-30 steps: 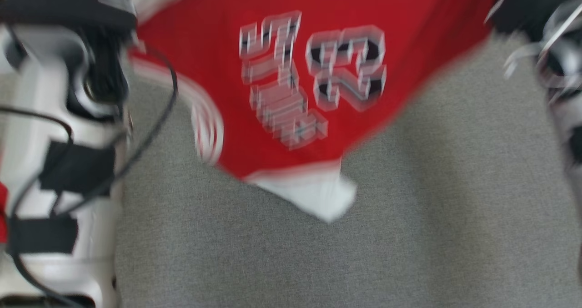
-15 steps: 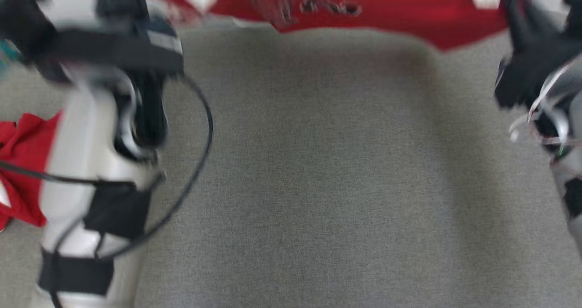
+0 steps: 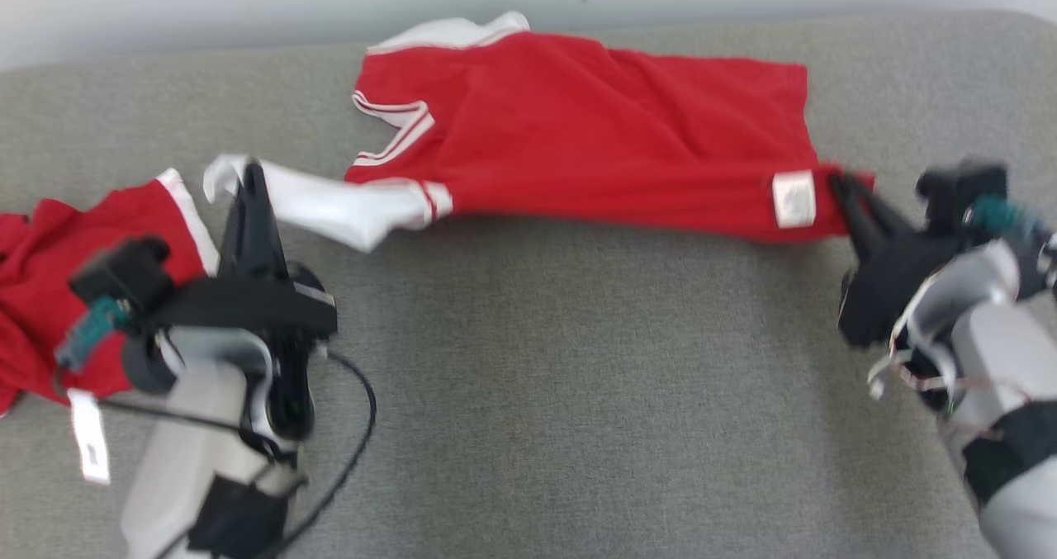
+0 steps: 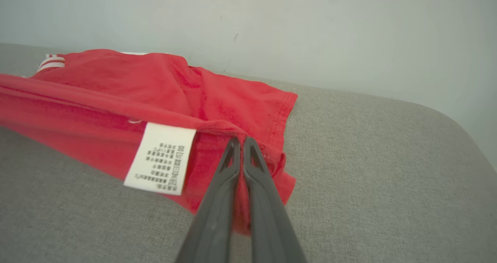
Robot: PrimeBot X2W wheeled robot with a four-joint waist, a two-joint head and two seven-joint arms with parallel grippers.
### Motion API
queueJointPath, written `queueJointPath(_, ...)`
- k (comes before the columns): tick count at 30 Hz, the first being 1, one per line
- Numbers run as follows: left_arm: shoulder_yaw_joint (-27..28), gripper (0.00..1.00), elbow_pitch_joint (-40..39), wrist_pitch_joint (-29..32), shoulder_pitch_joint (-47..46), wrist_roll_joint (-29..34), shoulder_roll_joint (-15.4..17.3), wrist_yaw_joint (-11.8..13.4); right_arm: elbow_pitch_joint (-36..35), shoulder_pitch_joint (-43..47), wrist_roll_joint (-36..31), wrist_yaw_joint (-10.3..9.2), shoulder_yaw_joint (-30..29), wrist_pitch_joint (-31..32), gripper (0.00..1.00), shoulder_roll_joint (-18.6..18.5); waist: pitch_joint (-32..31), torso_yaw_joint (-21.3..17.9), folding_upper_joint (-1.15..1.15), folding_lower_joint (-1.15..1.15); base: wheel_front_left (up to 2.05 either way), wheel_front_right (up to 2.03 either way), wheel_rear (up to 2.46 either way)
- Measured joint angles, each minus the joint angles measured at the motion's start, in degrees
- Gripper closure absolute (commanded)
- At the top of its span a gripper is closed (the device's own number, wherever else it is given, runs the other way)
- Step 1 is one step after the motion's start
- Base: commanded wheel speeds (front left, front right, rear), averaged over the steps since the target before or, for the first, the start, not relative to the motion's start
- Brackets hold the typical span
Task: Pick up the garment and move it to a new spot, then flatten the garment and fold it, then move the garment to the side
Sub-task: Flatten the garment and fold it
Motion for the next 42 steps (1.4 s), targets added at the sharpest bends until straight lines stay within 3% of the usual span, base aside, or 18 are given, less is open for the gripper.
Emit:
queueJointPath(12,-3.6,1.0,-4.97,-0.16,18.03,0.92,-0.07,-0.49,-0.29,13.93,-2.85,0.6,3.42,-2.47,1.0,-3.66,-6.27,2.53,0.0,-0.01,0.0,0.0,0.0)
queueJointPath(19,-4.43,1.0,-9.0,-0.16,25.94,0.79,0.05,1.1,-0.63,19.57,-2.85,0.59,3.94,-2.5,1.0,-3.5,-9.24,4.5,-0.01,-0.01,0.0,0.0,0.0)
queueJointPath(24,-8.84,1.0,-11.16,-0.16,28.29,-2.4,0.2,2.08,-0.8,20.64,-2.86,0.09,3.98,-2.43,1.0,-3.61,-9.71,5.44,-0.01,-0.01,0.0,0.0,0.0)
queueJointPath(25,-9.29,0.94,-11.35,-0.16,28.5,-2.76,0.21,2.32,-0.82,20.92,-2.86,0.1,4.08,-2.34,0.89,-3.61,-9.69,5.55,-0.01,-0.01,0.0,0.0,0.0)
queueJointPath(26,-10.03,0.67,-11.59,-0.18,28.65,-3.02,0.36,2.54,-0.82,21.2,-2.86,0.09,4.09,-2.05,0.67,-3.61,-9.66,5.64,-0.01,-0.01,0.0,0.0,0.0)
queueJointPath(27,-10.7,0.14,-11.84,-0.18,28.96,-3.24,0.46,2.55,-0.86,21.32,-2.86,0.05,4.15,-1.91,0.02,-3.61,-9.63,5.76,-0.01,-0.01,0.0,0.0,0.0)
queueJointPath(28,-11.35,0.0,-11.99,-0.18,29.39,-3.41,0.47,2.57,-0.92,21.44,-2.86,0.02,4.11,-1.86,0.0,-3.64,-9.61,5.89,-0.01,0.0,0.0,0.0,0.0)
queueJointPath(35,-12.05,0.0,-11.63,-0.25,31.79,-3.67,0.56,3.1,-2.41,23.98,-2.79,-0.46,4.04,-1.08,0.0,-3.61,-9.6,6.65,-0.01,0.0,0.0,0.0,0.0)
queueJointPath(42,-7.09,0.0,-11.05,-0.25,32.98,-1.99,0.55,3.49,-5.93,28.11,-1.02,-1.49,2.47,-1.64,0.0,-3.65,-10.16,7.02,0.0,0.0,0.0,0.0,0.0)
